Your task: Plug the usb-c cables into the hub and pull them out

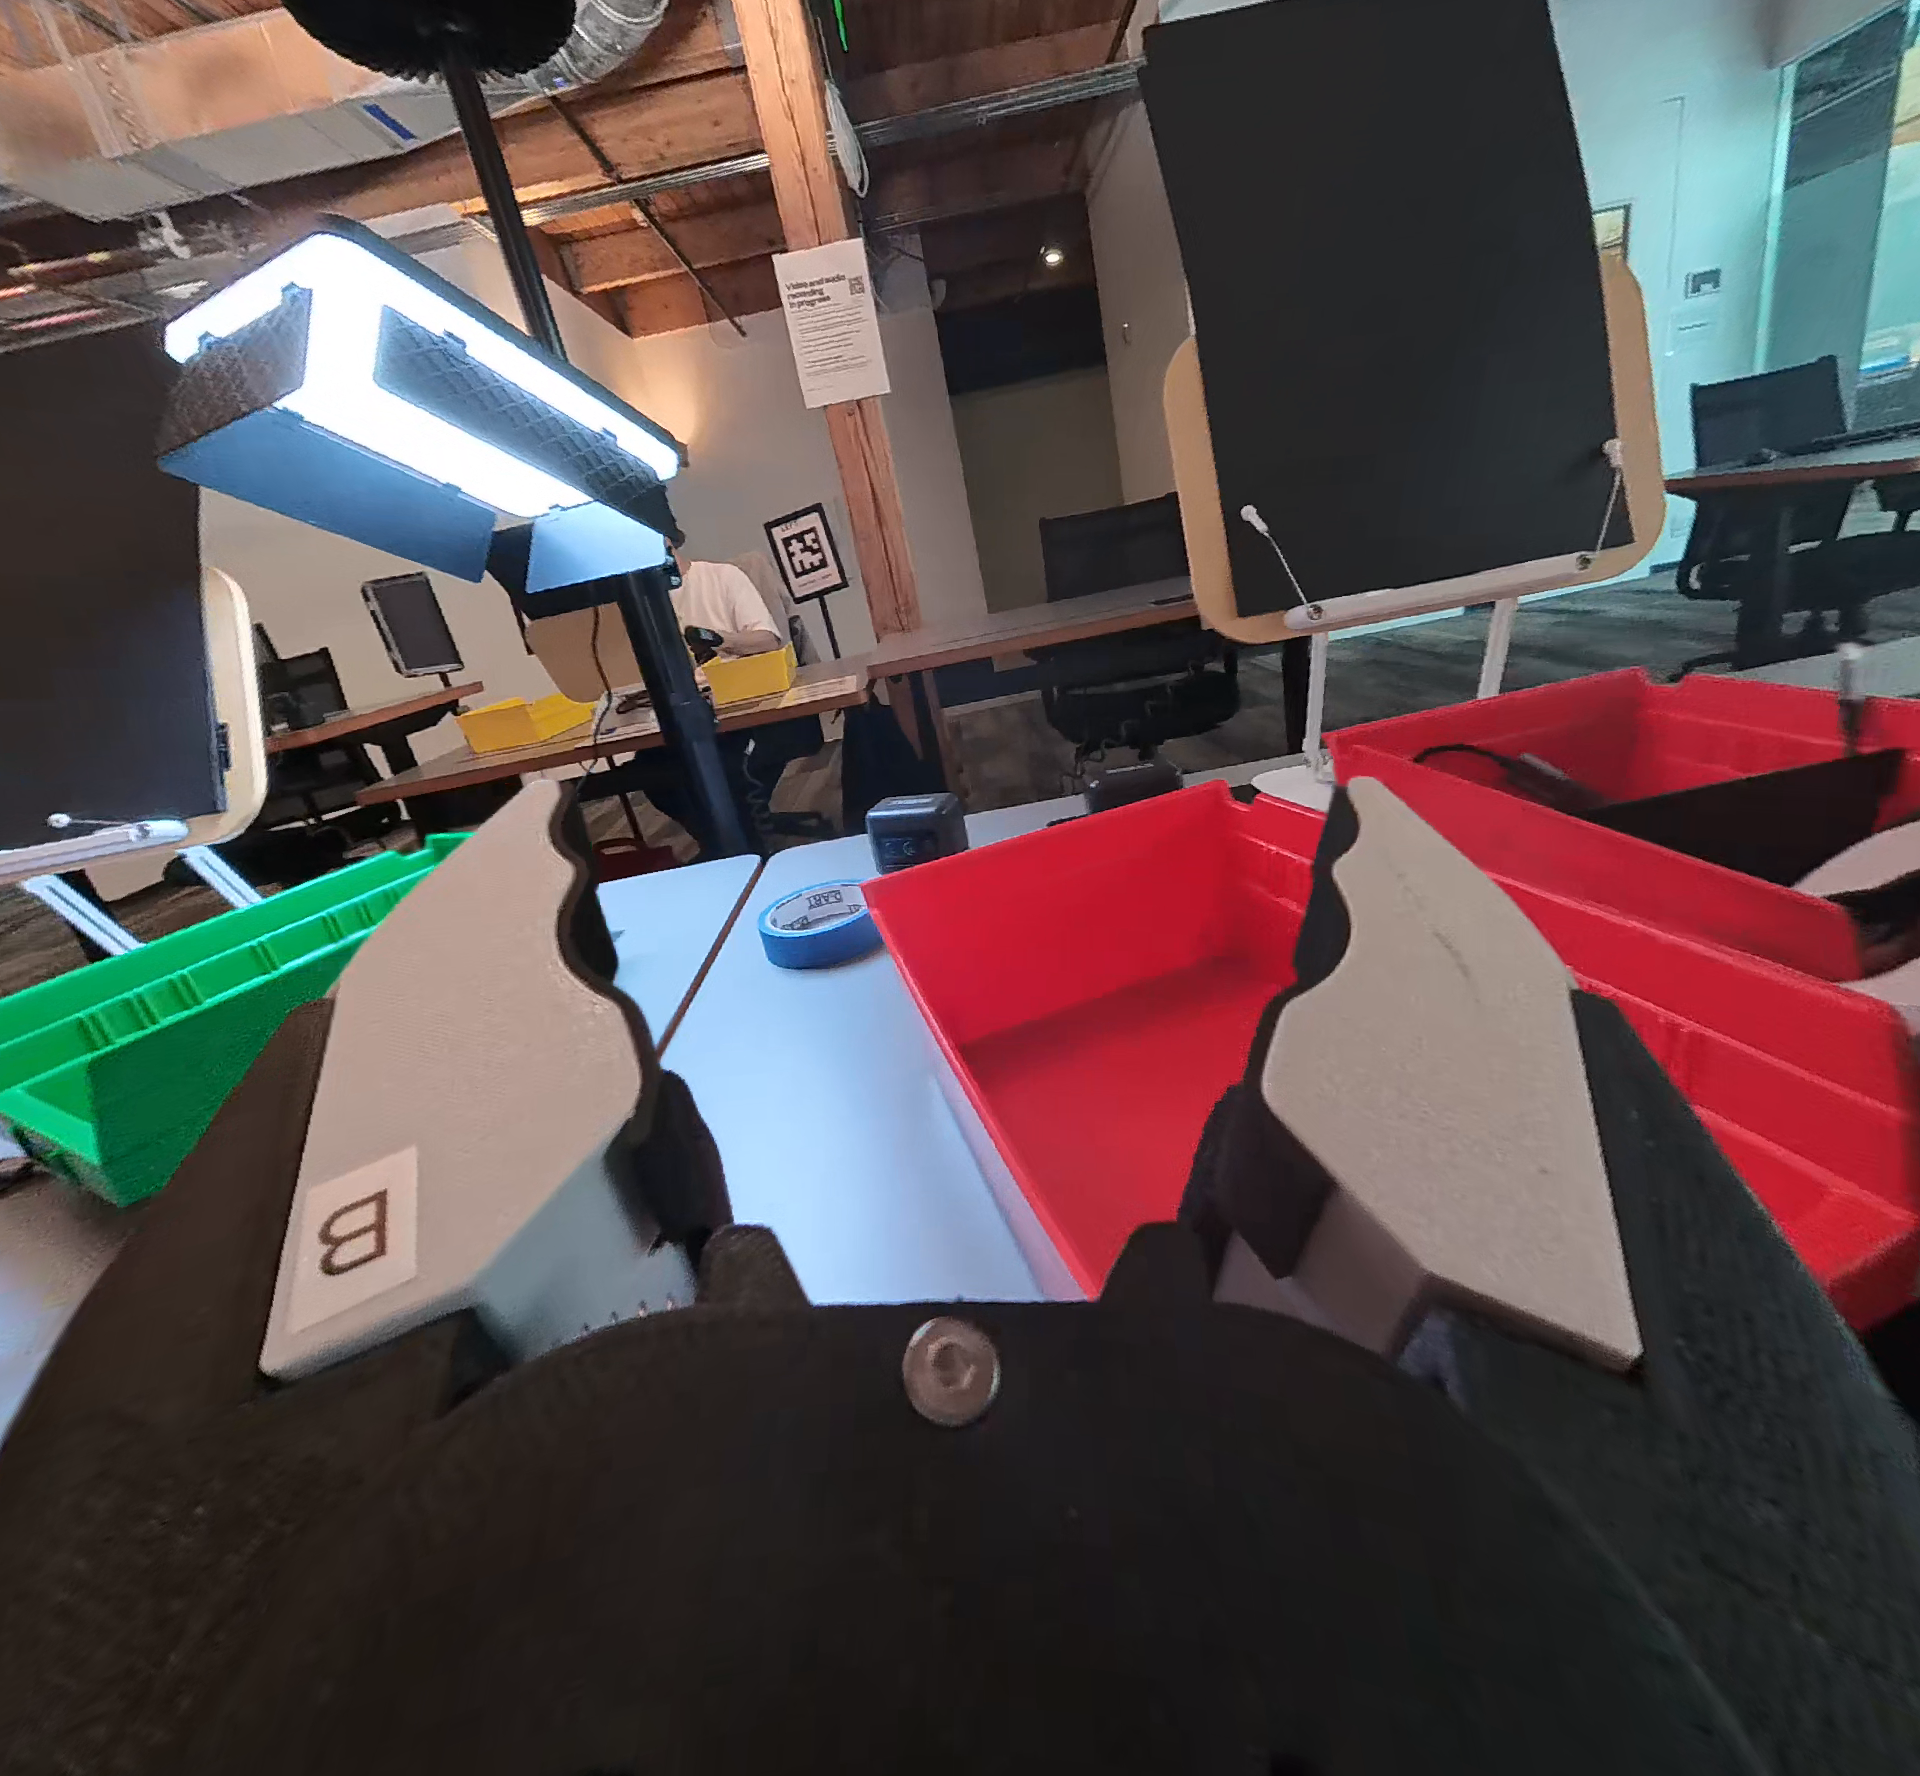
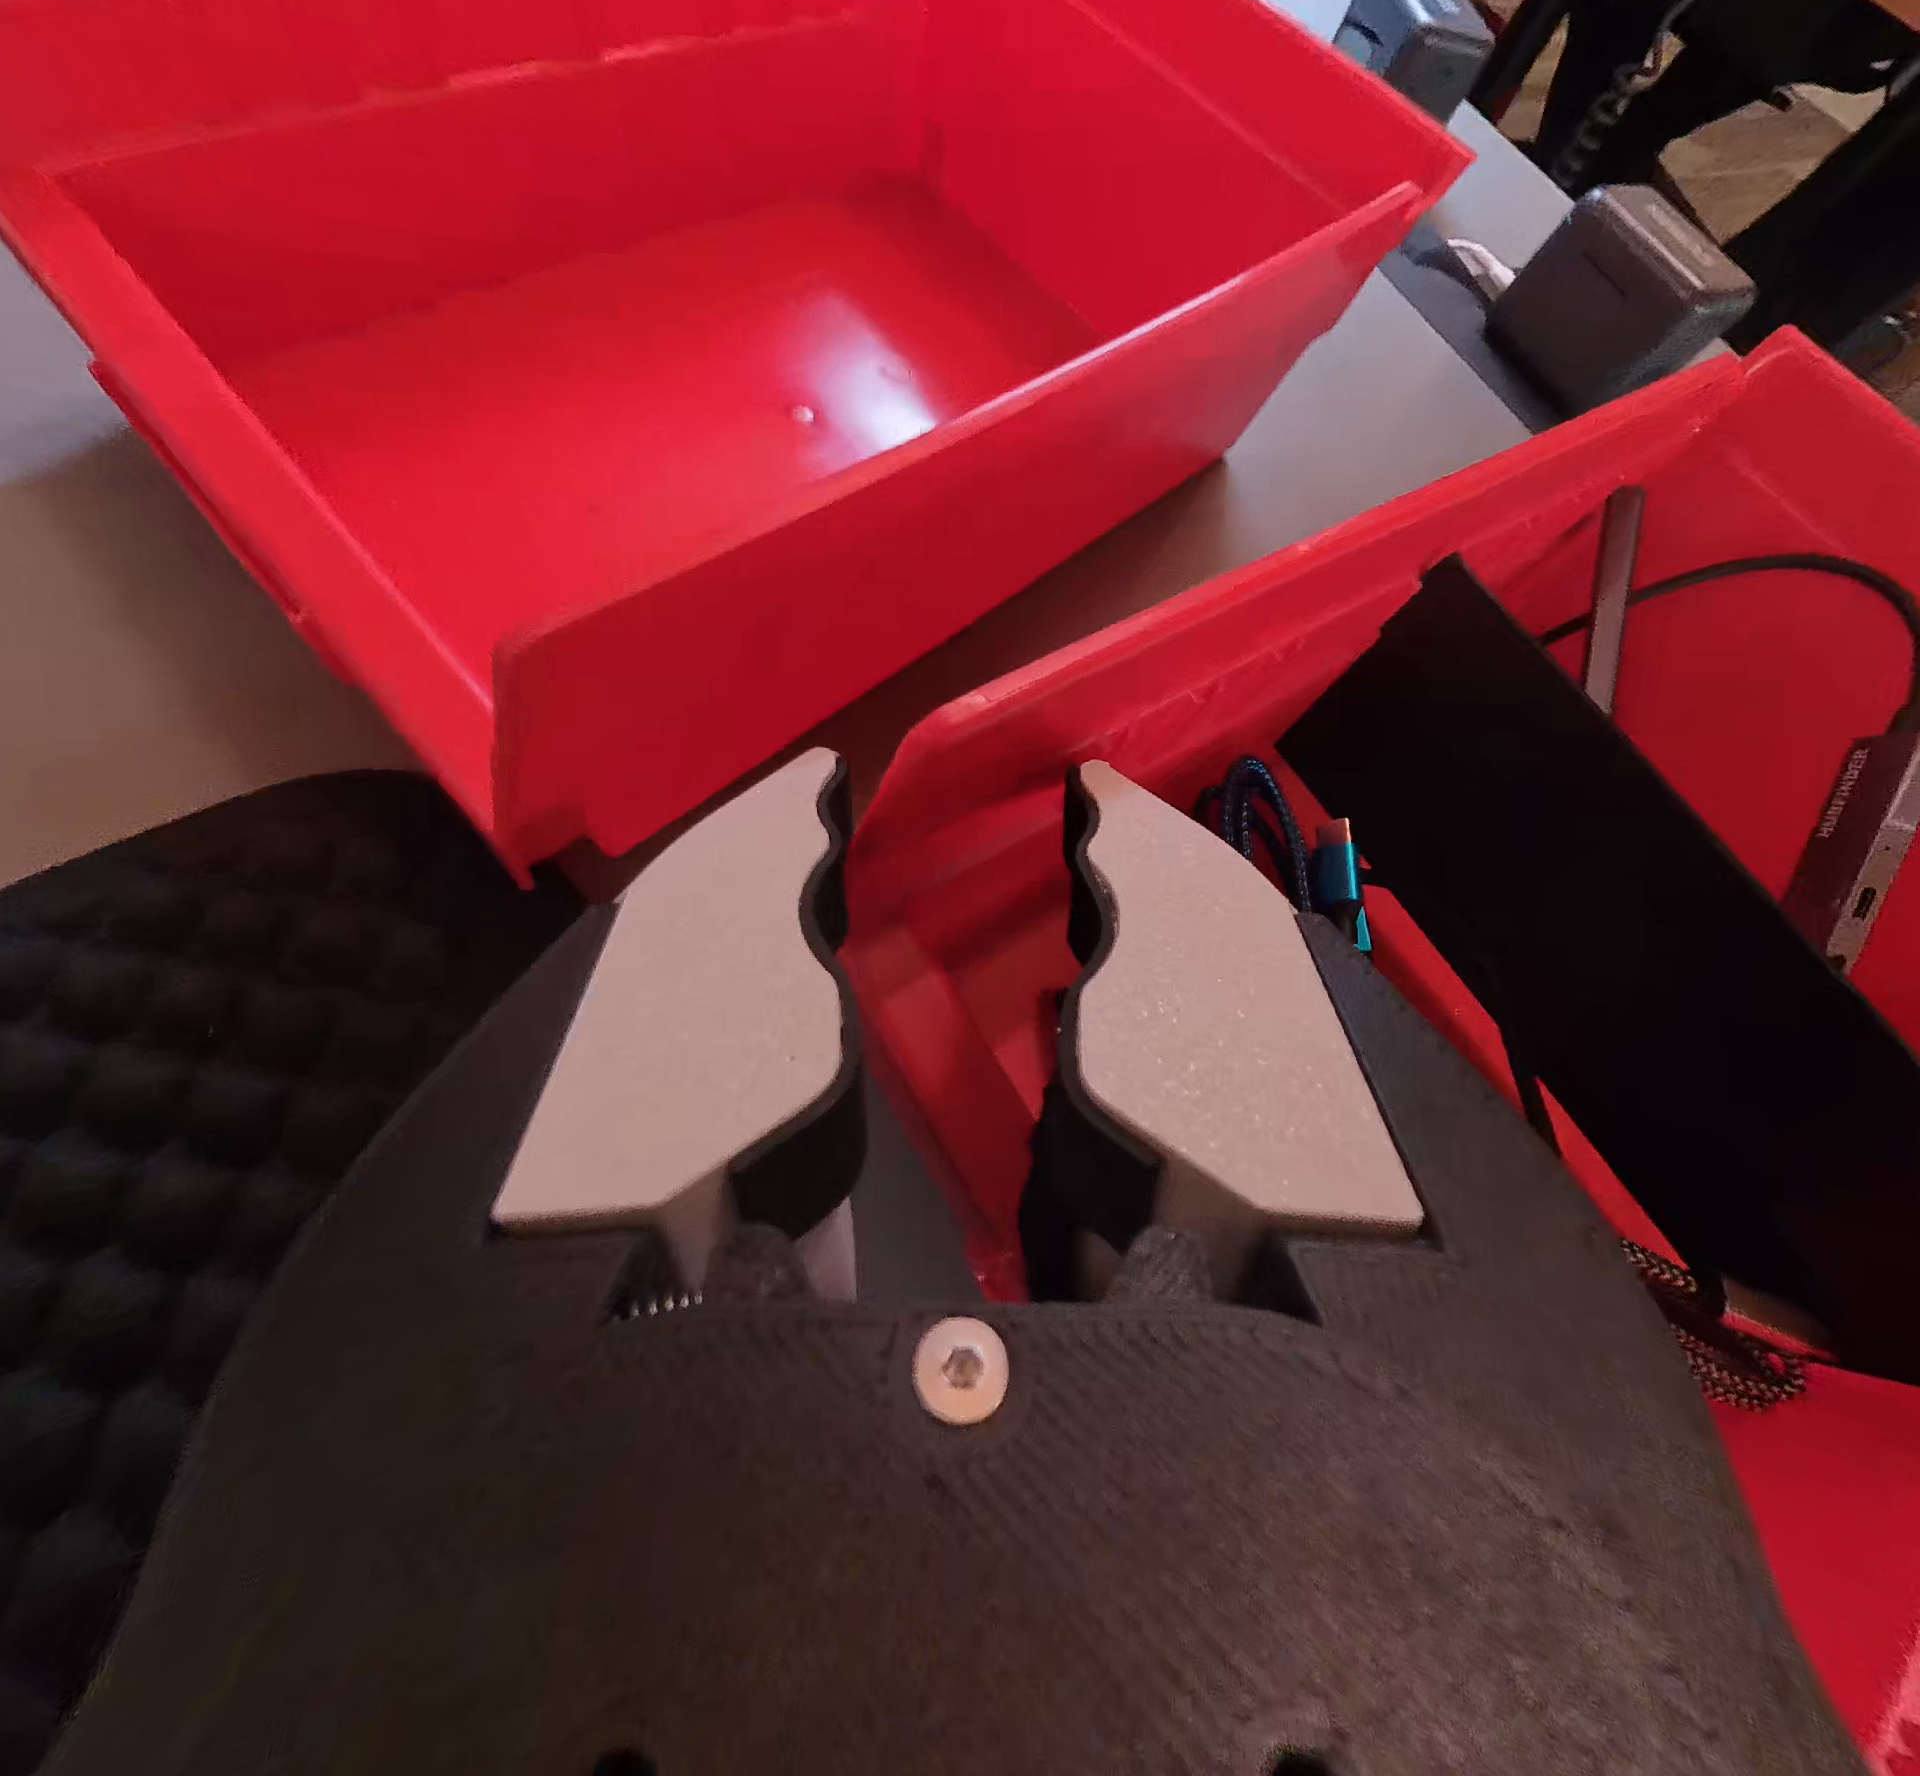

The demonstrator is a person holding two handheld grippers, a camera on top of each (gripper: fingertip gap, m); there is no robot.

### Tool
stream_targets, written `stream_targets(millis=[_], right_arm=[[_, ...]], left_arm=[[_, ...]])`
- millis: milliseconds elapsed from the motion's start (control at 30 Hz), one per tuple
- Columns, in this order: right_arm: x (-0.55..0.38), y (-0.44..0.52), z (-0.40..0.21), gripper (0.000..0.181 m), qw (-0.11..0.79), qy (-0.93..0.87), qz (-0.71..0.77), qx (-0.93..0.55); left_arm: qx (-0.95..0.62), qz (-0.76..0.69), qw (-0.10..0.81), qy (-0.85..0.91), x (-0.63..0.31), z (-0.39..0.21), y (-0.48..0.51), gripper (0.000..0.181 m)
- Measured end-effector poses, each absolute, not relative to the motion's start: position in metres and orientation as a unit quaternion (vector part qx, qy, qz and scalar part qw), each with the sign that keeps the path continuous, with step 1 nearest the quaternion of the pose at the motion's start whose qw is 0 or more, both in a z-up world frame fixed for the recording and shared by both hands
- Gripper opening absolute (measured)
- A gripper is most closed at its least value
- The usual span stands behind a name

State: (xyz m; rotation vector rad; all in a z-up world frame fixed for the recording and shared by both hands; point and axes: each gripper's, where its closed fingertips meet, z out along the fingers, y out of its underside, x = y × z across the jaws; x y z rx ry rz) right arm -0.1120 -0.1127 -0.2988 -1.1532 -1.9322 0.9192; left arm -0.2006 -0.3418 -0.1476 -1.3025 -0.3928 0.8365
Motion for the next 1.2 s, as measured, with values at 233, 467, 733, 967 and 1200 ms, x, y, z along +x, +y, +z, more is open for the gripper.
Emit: stream_targets(millis=[233, 467, 733, 967, 1200], right_arm=[[-0.092, -0.11, -0.211, 0.038, 0.529, -0.58, 0.503, -0.361], [-0.064, -0.181, -0.231, 0.063, 0.406, -0.587, 0.57, -0.405], [-0.108, -0.179, -0.294, 0.045, 0.393, -0.674, 0.39, -0.489], [-0.122, -0.17, -0.286, 0.021, 0.52, -0.686, 0.29, -0.419], [-0.09, -0.157, -0.193, 0.018, 0.631, -0.596, 0.351, -0.351]], left_arm=[[-0.635, 0.32, 0.683, -0.169, -0.204, -0.177, -0.331, 0.125], [-0.706, 0.203, 0.639, -0.228, -0.219, -0.239, -0.307, 0.127], [-0.769, 0.103, 0.559, -0.293, -0.224, -0.296, -0.294, 0.065], [-0.734, 0.221, 0.561, -0.313, -0.237, -0.279, -0.306, 0.036], [-0.653, 0.279, 0.649, -0.274, -0.198, -0.187, -0.297, 0.038]])
